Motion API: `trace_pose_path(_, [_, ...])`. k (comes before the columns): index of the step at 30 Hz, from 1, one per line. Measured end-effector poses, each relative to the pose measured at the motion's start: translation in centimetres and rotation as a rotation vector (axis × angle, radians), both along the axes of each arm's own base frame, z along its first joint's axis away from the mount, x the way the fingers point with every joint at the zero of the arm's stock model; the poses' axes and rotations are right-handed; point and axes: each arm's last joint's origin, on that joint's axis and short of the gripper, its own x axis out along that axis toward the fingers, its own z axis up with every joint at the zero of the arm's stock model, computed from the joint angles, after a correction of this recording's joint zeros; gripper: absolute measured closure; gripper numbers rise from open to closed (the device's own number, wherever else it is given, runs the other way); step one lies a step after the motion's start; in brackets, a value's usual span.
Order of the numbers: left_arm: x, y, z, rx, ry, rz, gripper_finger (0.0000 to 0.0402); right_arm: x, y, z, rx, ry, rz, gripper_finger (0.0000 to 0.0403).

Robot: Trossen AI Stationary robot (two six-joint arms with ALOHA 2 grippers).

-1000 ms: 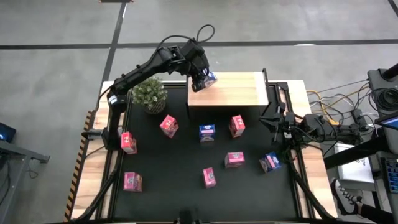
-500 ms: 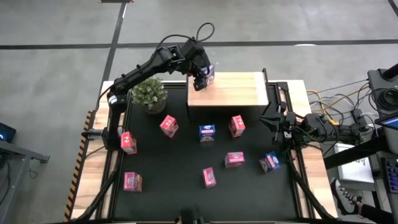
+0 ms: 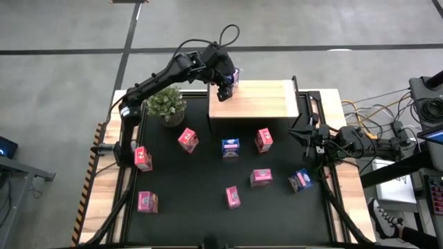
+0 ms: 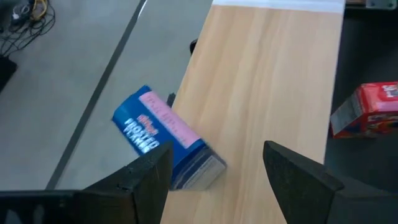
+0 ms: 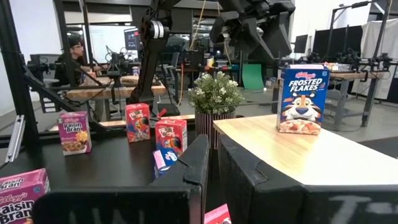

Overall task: Stack cereal on shelf
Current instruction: Put the bottom left blue cereal box on the shelf

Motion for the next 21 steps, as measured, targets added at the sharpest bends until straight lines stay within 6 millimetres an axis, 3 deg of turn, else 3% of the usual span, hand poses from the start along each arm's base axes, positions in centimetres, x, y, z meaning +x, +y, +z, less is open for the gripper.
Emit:
trace_pose_path(10, [0.7,-4.4,1.6,0.089,0.001,-0.236,0.0210,0.1,0.0,-0.4,0.015,0.017,-0.004,0.0374])
trace_pose_path(16, [1.8,-6.8,0.6,0.072,0.015,-0.382,0.0290,0.0,0.0,0.0,-0.042,0.010,-0.009,0.0374])
trace_pose_path(21, [2.8,-6.5,-1.2,0.102,0.028,-0.353,0.0367,-0.3,0.0,0.9,-0.051,-0.018,-0.010,0.0374])
